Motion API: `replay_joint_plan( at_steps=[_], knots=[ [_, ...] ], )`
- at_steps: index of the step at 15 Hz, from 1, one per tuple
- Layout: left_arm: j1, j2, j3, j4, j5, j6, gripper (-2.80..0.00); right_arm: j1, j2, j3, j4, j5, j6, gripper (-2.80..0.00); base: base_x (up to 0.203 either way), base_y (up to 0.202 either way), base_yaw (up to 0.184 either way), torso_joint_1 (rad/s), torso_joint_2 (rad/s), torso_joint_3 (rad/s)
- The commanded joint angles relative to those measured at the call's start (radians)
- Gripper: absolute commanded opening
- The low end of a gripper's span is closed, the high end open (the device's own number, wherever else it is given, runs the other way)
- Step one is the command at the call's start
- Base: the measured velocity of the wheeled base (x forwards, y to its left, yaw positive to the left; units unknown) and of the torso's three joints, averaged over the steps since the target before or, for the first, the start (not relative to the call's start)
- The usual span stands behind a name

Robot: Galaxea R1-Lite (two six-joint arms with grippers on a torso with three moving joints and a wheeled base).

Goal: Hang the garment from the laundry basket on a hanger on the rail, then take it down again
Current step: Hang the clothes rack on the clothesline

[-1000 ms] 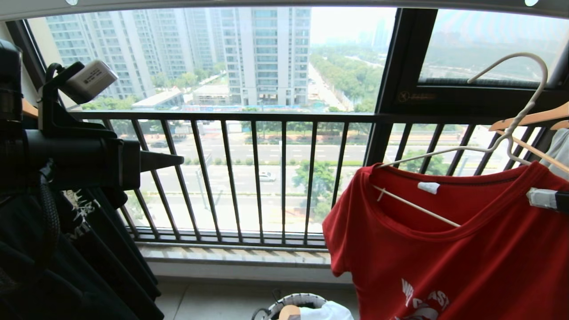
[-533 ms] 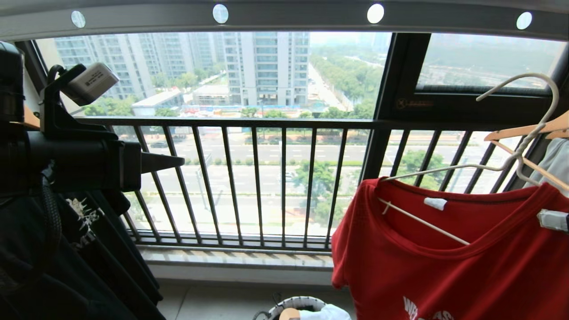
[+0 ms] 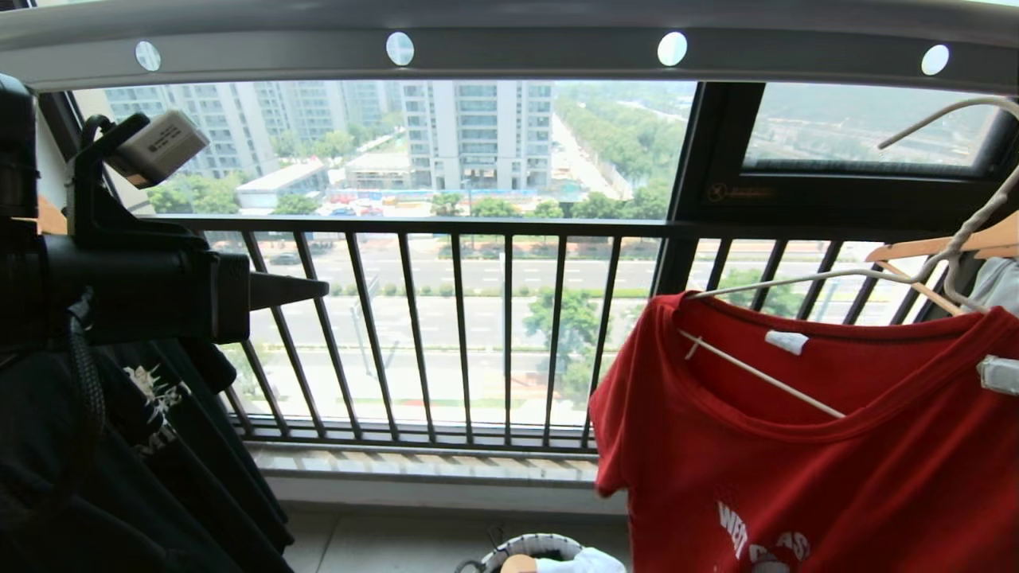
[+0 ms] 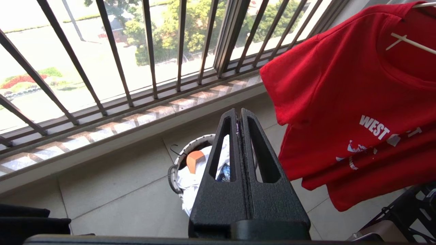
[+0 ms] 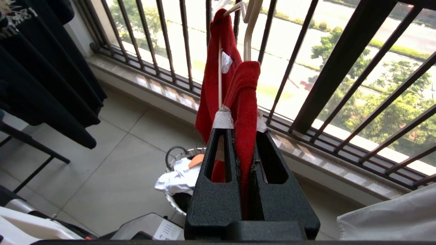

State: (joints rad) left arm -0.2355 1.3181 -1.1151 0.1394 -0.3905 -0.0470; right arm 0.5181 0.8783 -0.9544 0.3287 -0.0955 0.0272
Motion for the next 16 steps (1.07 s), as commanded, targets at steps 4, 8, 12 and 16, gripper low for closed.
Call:
replay_joint_plan(
  at_steps=[4,8,12,16],
  knots=[
    [0.001,-0.016,0.000,0.003,-0.002,-0.001,-2.80,0.000,-0.015,0.016,-0.015,-0.001,-0.003,-2.80,0.000,0.000,0.000,0.000,0.00,0.000],
    [0.001,-0.013,0.000,0.003,-0.002,-0.001,-2.80,0.000,-0.015,0.019,-0.014,-0.001,-0.001,-2.80,0.000,0.000,0.000,0.000,0.00,0.000],
    [0.001,-0.013,0.000,0.002,-0.002,-0.001,-2.80,0.000,-0.007,0.023,-0.016,-0.002,0.000,-2.80,0.000,0.000,0.000,0.000,0.00,0.000],
    [0.001,-0.014,0.001,0.002,-0.002,0.001,-2.80,-0.004,-0.006,0.023,-0.017,-0.010,0.002,-2.80,0.000,0.000,0.000,0.000,0.00,0.000]
  ],
)
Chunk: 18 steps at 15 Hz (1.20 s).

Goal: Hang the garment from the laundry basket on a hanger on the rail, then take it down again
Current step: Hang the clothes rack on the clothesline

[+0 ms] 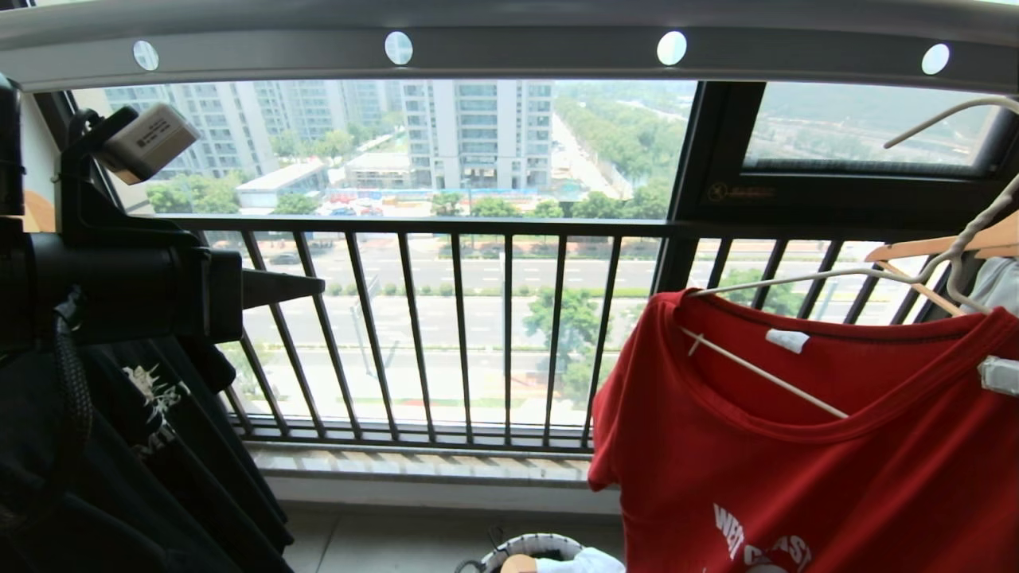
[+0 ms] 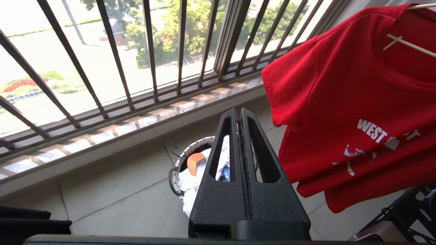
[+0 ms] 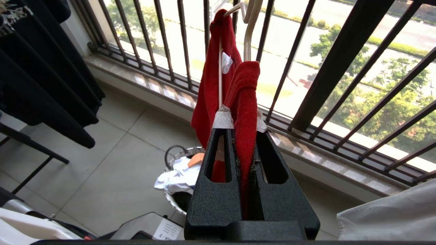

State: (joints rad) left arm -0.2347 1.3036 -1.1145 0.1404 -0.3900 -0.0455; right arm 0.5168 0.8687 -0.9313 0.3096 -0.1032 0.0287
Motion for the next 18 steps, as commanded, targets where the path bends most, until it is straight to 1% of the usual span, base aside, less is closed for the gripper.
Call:
replay_joint_plan(
  at_steps=[1,5,8,11,13,14,15,16,18],
  knots=[
    [0.000,0.000,0.001,0.001,-0.003,0.000,-2.80,-0.001,0.003,0.002,0.002,-0.003,0.011,-2.80,0.000,0.000,0.000,0.000,0.00,0.000],
    [0.000,-0.003,0.001,0.001,-0.003,0.000,-2.80,0.000,0.054,-0.005,-0.005,0.003,0.021,-2.80,0.000,0.000,0.000,0.000,0.00,0.000],
    [0.000,-0.013,0.011,0.002,-0.003,0.026,-2.80,0.016,0.137,-0.003,-0.108,0.008,0.022,-2.80,0.000,0.000,0.000,0.000,0.00,0.000],
    [0.000,-0.012,0.018,0.002,-0.001,0.035,-2.80,0.092,0.207,-0.004,-0.175,0.007,0.025,-2.80,0.000,0.000,0.000,0.000,0.00,0.000],
    [-0.002,-0.015,0.030,0.001,-0.003,0.047,-2.80,0.143,0.275,-0.005,-0.267,-0.001,0.060,-2.80,0.000,0.000,0.000,0.000,0.00,0.000],
    [-0.002,-0.017,0.039,0.001,-0.003,0.067,-2.80,0.162,0.306,-0.005,-0.319,-0.020,0.070,-2.80,0.000,0.000,0.000,0.000,0.00,0.000],
    [-0.002,-0.010,0.045,0.001,-0.003,0.085,-2.80,0.188,0.322,-0.005,-0.353,-0.057,0.074,-2.80,0.000,0.000,0.000,0.000,0.00,0.000],
    [-0.002,-0.005,0.044,0.001,-0.003,0.093,-2.80,0.208,0.331,-0.003,-0.377,-0.082,0.077,-2.80,0.000,0.000,0.000,0.000,0.00,0.000],
    [-0.002,0.013,0.037,-0.004,-0.003,0.096,-2.80,0.214,0.364,0.001,-0.429,-0.090,0.081,-2.80,0.000,0.000,0.000,0.000,0.00,0.000]
  ],
)
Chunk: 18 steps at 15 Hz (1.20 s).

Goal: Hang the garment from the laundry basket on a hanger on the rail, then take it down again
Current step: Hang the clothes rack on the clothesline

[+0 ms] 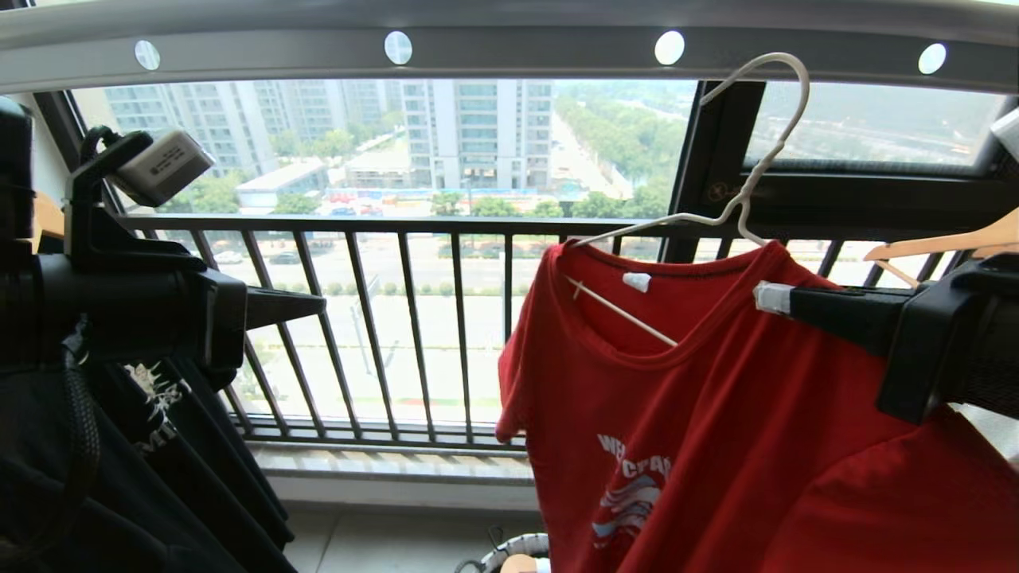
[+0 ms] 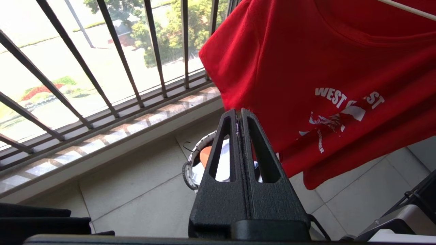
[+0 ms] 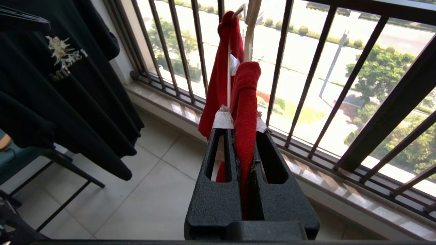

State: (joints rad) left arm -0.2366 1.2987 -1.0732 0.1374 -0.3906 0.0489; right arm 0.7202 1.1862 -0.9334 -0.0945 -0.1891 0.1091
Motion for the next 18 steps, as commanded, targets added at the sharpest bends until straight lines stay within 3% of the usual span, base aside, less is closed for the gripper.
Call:
replay_joint_plan(
  at_steps=[1,5,18],
  knots=[
    [0.000,0.026,-0.013,-0.002,-0.002,0.003,-2.80,0.011,0.060,0.003,-0.059,-0.006,-0.003,-2.80,0.000,0.000,0.000,0.000,0.00,0.000],
    [-0.006,0.053,-0.027,-0.002,-0.007,0.020,-2.80,0.009,0.127,-0.011,-0.153,-0.036,-0.033,-2.80,0.000,0.000,0.000,0.000,0.00,0.000],
    [-0.012,0.040,-0.021,-0.002,-0.007,0.037,-2.80,-0.028,0.148,-0.105,-0.153,-0.036,-0.088,-2.80,0.000,0.000,0.000,0.000,0.00,0.000]
  ],
)
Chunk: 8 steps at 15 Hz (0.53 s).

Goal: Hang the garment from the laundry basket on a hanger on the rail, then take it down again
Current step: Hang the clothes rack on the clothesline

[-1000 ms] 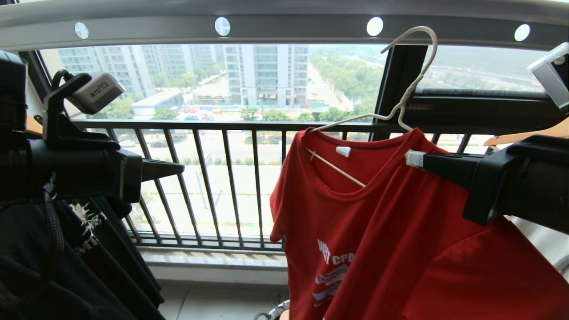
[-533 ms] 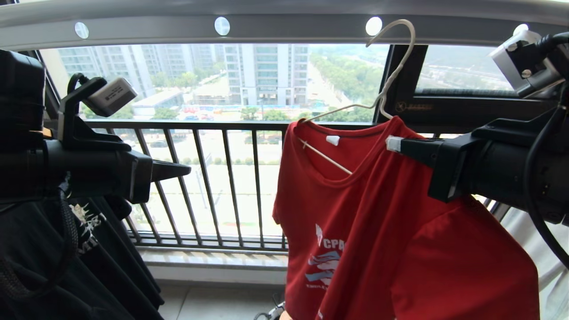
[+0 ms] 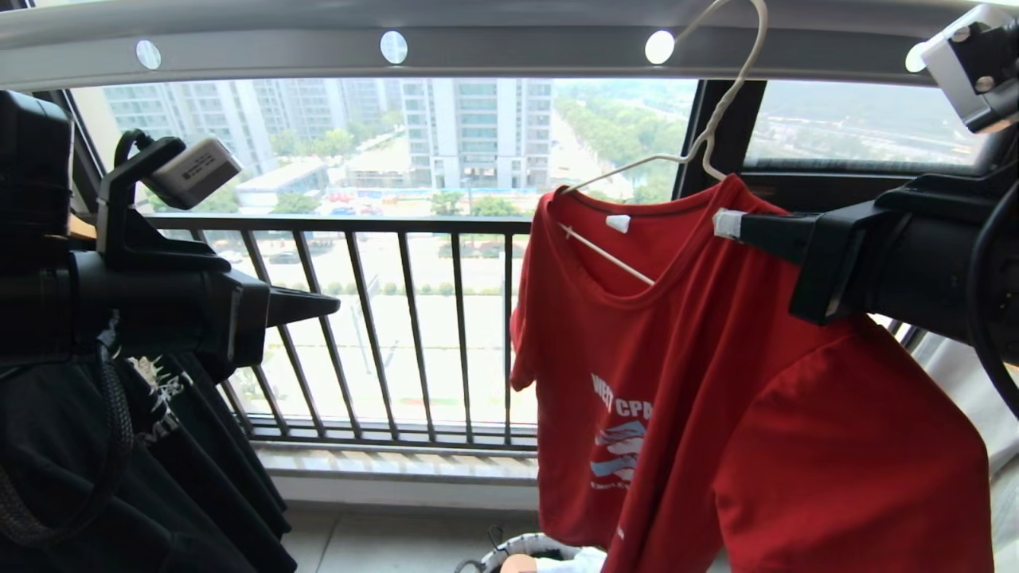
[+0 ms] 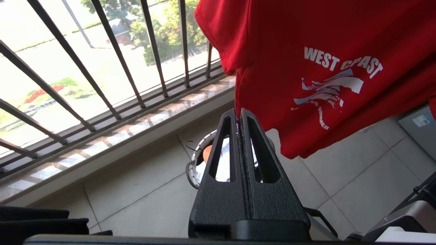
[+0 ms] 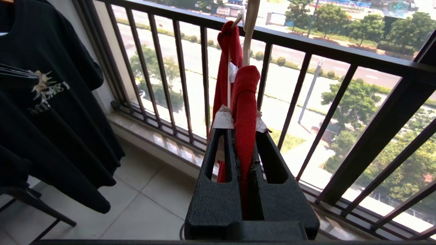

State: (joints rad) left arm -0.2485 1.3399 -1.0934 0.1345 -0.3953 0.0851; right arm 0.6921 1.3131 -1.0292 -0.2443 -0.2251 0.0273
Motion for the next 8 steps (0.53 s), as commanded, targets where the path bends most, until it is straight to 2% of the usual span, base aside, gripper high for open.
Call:
replay_joint_plan(
  at_steps=[1,8],
  knots=[
    [0.000,-0.003,0.000,0.001,-0.001,0.001,-2.80,0.001,0.032,-0.018,-0.004,0.001,-0.012,-2.80,0.000,0.000,0.000,0.000,0.00,0.000],
    [0.000,-0.008,0.000,-0.001,0.000,0.002,-2.80,-0.031,0.090,-0.009,-0.006,0.001,-0.004,-2.80,0.000,0.000,0.000,0.000,0.00,0.000]
  ],
)
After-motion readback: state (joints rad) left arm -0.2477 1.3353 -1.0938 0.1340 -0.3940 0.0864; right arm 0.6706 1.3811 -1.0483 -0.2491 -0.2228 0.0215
